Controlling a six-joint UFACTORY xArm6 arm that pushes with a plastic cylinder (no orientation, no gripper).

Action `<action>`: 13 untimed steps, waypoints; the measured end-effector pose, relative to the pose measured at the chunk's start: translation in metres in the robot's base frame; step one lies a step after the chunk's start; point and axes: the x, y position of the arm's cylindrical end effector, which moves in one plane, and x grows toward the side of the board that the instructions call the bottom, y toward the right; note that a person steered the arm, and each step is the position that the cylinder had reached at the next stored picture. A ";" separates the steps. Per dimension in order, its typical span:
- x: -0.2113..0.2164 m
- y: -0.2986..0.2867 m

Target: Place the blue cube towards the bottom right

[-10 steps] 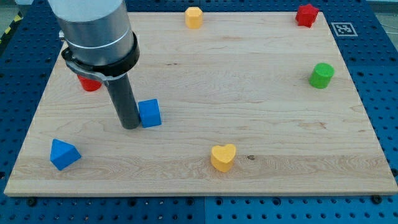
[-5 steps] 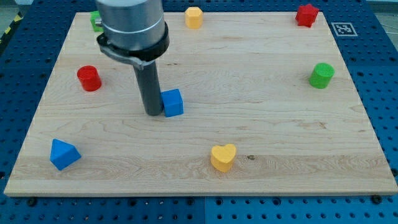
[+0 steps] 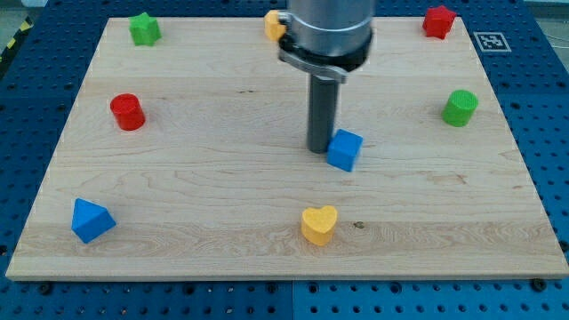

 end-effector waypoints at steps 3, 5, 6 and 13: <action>0.017 0.113; 0.019 0.159; 0.019 0.184; 0.023 0.186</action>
